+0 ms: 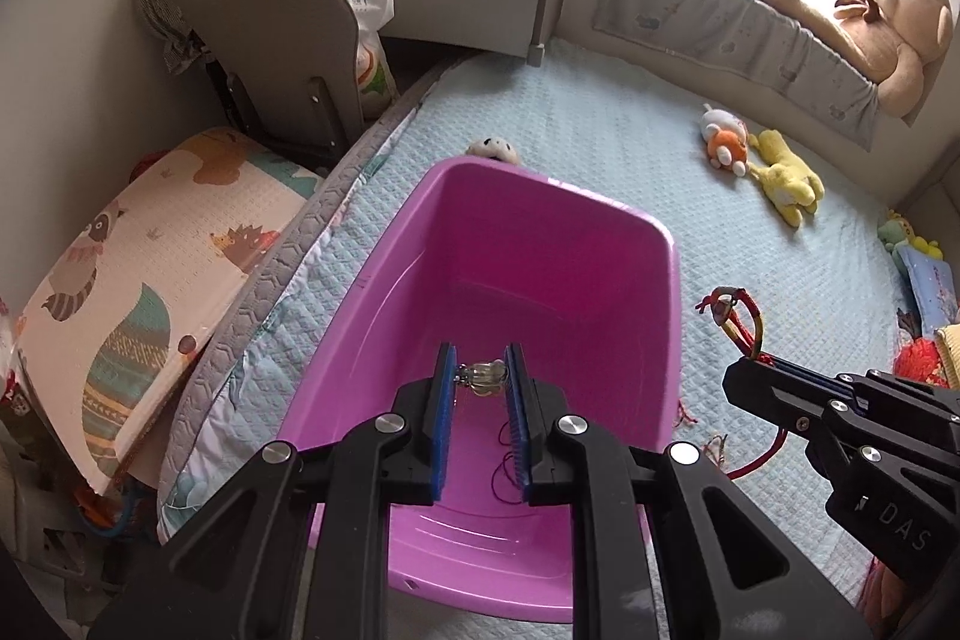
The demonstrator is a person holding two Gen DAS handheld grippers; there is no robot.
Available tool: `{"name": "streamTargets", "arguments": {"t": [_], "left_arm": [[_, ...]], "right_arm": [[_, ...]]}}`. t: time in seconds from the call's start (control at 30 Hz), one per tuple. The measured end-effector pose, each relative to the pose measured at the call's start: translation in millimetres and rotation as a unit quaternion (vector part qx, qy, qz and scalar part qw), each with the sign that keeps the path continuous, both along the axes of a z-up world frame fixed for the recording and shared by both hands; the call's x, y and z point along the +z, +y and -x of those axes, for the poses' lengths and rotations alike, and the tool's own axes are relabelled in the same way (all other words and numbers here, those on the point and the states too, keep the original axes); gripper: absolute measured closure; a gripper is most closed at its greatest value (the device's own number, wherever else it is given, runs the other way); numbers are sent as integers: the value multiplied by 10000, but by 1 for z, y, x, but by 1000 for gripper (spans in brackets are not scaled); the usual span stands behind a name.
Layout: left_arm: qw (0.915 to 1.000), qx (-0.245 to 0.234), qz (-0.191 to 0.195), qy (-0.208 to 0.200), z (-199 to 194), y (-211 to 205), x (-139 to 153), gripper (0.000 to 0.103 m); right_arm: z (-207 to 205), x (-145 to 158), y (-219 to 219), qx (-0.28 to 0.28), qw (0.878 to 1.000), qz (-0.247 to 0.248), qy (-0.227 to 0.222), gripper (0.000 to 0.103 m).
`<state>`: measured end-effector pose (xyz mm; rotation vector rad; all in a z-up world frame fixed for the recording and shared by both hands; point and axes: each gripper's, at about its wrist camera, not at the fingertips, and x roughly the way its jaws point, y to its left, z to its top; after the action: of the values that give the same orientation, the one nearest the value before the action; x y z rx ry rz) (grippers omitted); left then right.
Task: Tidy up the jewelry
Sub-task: 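Carry both items into the pink tub and open both tools to release them, then withdraw both tools from the tub toward the orange bracelet and black watch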
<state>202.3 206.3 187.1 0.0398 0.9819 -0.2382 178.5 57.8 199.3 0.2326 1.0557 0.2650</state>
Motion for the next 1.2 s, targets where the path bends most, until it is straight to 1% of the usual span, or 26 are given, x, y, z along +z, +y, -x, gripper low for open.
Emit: {"name": "streamTargets", "arguments": {"t": [0.1,0.27,0.4,0.43,0.47,0.5,0.53,0.57,0.6,0.63,0.67,0.73,0.8,0.93,1.07,1.2], "left_arm": [[9995,30,-30,304,-12,6,-28,86],[9968,187,-108,766,-25,15,-63,86],[9928,337,-150,1144,-32,23,-84,86],[9922,368,-155,1179,-32,26,-85,86],[9919,387,-172,1196,-33,28,-87,83],[9917,397,-187,1211,-33,28,-86,74],[9914,416,-199,1223,-33,30,-86,68],[9912,448,-212,1228,-33,32,-86,52],[9910,518,-235,1209,-33,34,-84,32],[9914,590,-229,1147,-31,37,-81,25],[9919,645,-213,1073,-29,39,-79,22],[9913,681,-265,1092,-29,42,-77,17],[9904,721,-338,1127,-28,43,-76,16],[9902,720,-437,1115,-24,44,-73,16],[9906,679,-440,1104,-19,43,-69,16],[9904,637,-477,1128,-15,40,-67,16]], "right_arm": [[-16,-24,9,-15,9993,33,370,96],[-37,-56,22,139,9958,253,871,96],[-48,-66,28,212,9937,355,1044,96],[-49,-67,29,239,9935,373,1051,95],[-51,-67,30,265,9933,394,1052,95],[-52,-67,31,286,9933,426,1039,89],[-52,-66,31,282,9936,464,992,77],[-51,-65,30,257,9940,495,936,71],[-50,-63,29,231,9946,506,879,64],[-49,-62,27,204,9948,525,854,64],[-48,-62,25,173,9947,550,850,64],[-45,-62,21,97,9946,554,877,63],[-43,-63,18,7,9945,495,921,60],[-34,-66,15,-44,9937,379,1051,56],[-25,-66,14,-19,9932,354,1109,56],[-18,-65,11,-107,9929,266,1156,56]]}}
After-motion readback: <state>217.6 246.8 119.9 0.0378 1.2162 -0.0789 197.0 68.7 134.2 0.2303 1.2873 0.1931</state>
